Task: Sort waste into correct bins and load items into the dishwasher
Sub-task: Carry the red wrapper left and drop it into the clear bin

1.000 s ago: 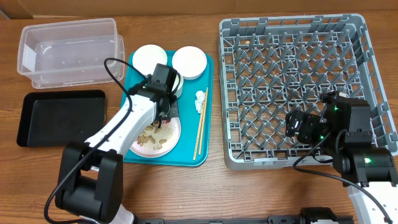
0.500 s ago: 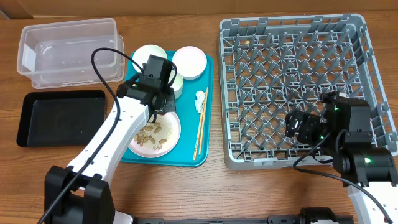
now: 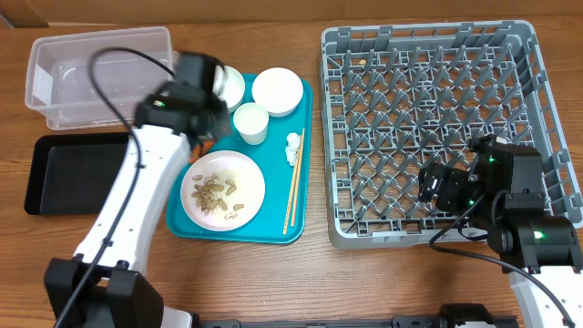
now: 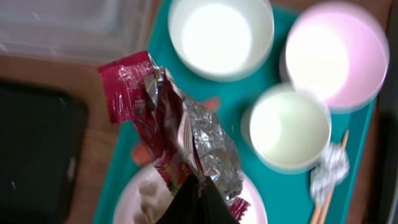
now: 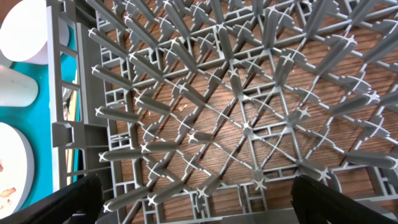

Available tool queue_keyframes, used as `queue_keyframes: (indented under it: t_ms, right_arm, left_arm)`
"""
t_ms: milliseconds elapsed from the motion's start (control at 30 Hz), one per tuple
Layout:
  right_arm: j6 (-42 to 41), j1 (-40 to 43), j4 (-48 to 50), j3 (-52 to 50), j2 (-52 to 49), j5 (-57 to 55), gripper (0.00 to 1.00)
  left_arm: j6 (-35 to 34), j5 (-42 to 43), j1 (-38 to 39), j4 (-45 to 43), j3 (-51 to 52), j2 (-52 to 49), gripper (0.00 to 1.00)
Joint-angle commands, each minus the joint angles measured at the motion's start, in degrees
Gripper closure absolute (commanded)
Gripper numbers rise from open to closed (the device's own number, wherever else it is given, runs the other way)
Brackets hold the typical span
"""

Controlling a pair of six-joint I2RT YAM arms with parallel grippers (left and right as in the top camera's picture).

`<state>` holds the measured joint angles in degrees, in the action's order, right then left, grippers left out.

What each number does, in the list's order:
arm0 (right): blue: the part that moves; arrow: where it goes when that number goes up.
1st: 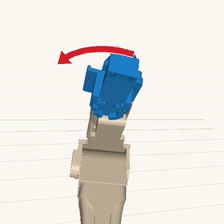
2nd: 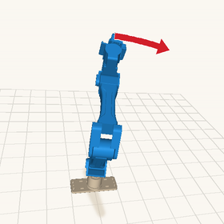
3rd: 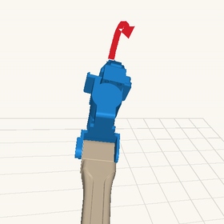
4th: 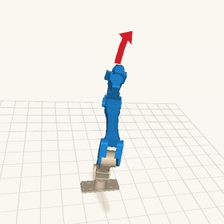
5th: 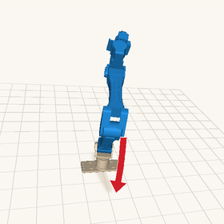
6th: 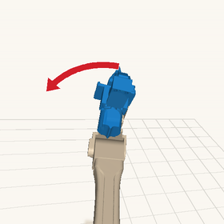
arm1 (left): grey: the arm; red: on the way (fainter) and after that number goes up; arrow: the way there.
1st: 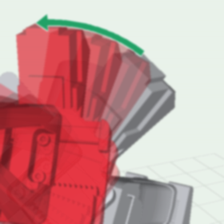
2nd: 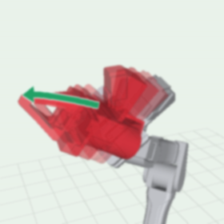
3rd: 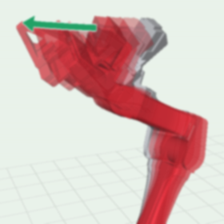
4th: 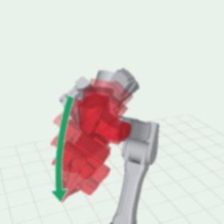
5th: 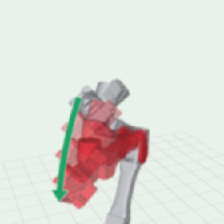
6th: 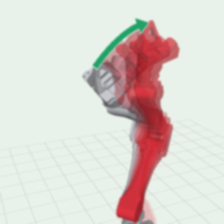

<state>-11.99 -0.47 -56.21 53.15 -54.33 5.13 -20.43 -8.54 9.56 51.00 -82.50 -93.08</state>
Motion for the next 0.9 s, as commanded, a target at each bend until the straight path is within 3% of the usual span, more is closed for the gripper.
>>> queue_keyframes:
  t_ms: [0, 233, 533, 633, 733, 800, 867]
  right_arm:
    - [-0.24, -0.26, 0.17, 1.66, 0.09, -0.59, 0.00]
    - [-0.26, -0.26, 0.20, 1.66, 0.09, -0.59, 0.00]
    - [-0.28, -0.26, 0.04, 1.66, 0.09, -0.59, 0.00]
    - [-0.26, -0.26, -0.35, 1.66, 0.09, -0.59, 0.00]
    - [-0.26, -0.26, -0.59, 1.66, 0.07, -0.59, 0.00]
    - [-0.26, -0.26, -0.57, 1.66, 0.07, -0.59, 0.00]
    - [-0.26, -0.26, -0.57, 1.66, 0.09, -0.59, 0.00]
  left_arm:
    - [2.91, -1.07, -5.40, -5.22, -3.30, 1.38, 0.96]
    - [2.91, -0.42, -13.20, -19.80, -3.28, -1.92, 0.96]
    - [2.89, -0.44, -16.48, -29.83, -3.28, -13.73, 0.95]
    - [2.91, -0.48, -16.65, -30.62, -3.28, -14.93, 0.64]
    - [4.46, -0.66, -16.72, -31.89, -3.50, -14.71, 0.53]
    - [6.73, -0.66, -16.72, -31.69, -4.61, -14.32, 0.37]
    - [7.61, -0.17, -16.59, -29.16, -6.73, -13.42, 0.38]
